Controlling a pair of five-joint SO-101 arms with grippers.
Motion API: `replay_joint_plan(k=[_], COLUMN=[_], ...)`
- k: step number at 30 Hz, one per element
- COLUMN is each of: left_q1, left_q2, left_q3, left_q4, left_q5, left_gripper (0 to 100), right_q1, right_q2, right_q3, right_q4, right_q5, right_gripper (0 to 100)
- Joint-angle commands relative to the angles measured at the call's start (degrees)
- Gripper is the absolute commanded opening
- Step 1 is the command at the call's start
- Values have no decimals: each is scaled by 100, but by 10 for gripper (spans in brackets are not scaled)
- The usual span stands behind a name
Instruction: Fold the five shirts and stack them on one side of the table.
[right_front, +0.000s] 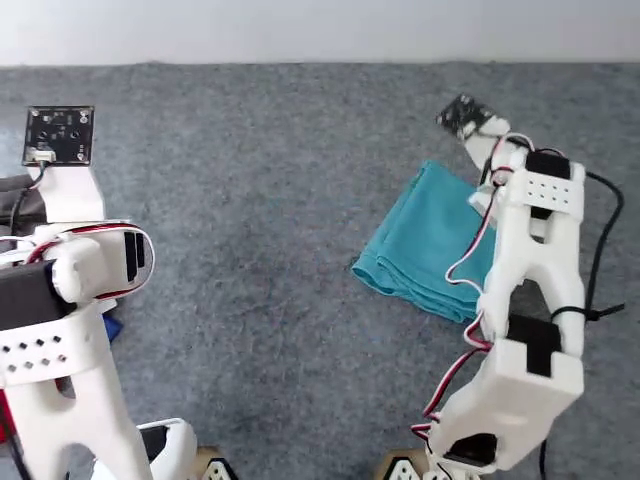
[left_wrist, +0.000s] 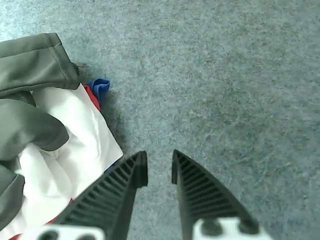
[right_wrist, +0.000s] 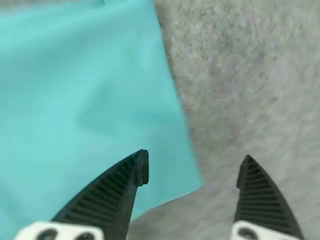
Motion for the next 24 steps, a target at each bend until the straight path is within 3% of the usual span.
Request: replay_joint_plan(k=[1,6,9,17,24], left_q1=[26,18,18,18,18], left_q2=[-53,-53,-53,-70,-53], left_q3=[-31,-31,-40,-40,-40], left_q4=[-97,-105,-105,-97,-105], left_q5=[18,18,9,9,9], left_gripper=[94,94,94,94,94], right_q1=[-567,-1508,-1877,-2519,-3152], right_q2=[-567,-444,-48,1235,1226], right_q3=[-273,-229,-229,-281,-1240], right_q4=[1200,1956,2018,1437,2018], right_q5=[-1029,-2092,-2646,-3815,-4114], right_gripper=[232,3,40,9,9])
